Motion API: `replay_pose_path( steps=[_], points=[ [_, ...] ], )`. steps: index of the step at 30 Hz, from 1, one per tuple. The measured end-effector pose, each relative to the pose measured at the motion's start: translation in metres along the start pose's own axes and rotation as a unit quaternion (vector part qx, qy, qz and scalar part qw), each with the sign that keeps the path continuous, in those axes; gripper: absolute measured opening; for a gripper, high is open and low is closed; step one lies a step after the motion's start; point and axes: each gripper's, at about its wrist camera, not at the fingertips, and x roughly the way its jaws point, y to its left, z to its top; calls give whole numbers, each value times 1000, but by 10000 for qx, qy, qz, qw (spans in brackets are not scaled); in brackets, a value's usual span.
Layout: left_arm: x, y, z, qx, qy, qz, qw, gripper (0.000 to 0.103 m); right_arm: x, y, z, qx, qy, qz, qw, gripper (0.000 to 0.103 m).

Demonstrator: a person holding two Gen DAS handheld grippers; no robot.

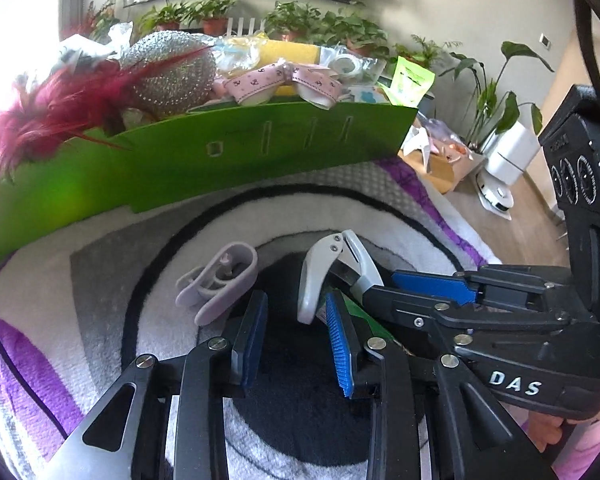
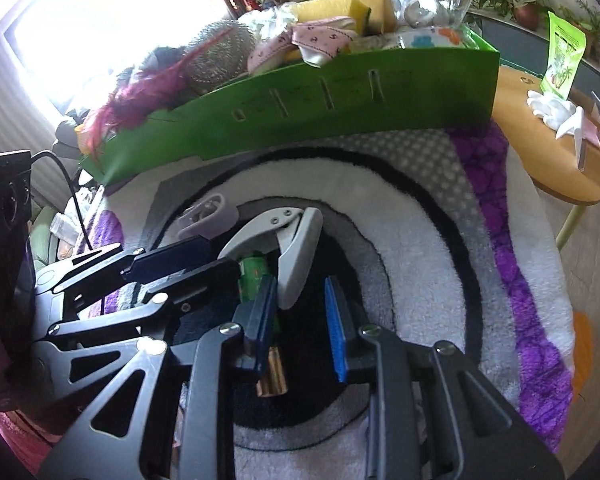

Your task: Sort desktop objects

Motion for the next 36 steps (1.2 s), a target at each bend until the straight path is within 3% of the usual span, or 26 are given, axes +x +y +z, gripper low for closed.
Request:
replay_pose_path(
  steps=[4,6,23,29,36],
  points=[
    [4,-6,7,99,9,22,9999,31,3,0,6,-43,-42,-182,9998,12],
    [7,-7,12,79,20,-3,10000,31,3,-2,10,-21,-70,-211,9998,10],
    [17,-23,19,444,20,68,9990,30,4,-26,18,455,38,192,9988,12],
    [23,-30,20,678,60,149,9976,13,5,-30,18,541,65,275,9981,12],
    [22,-26,22,530,44,153,9985,10,10,-26,21,573,36,290,9979,12]
  ],
)
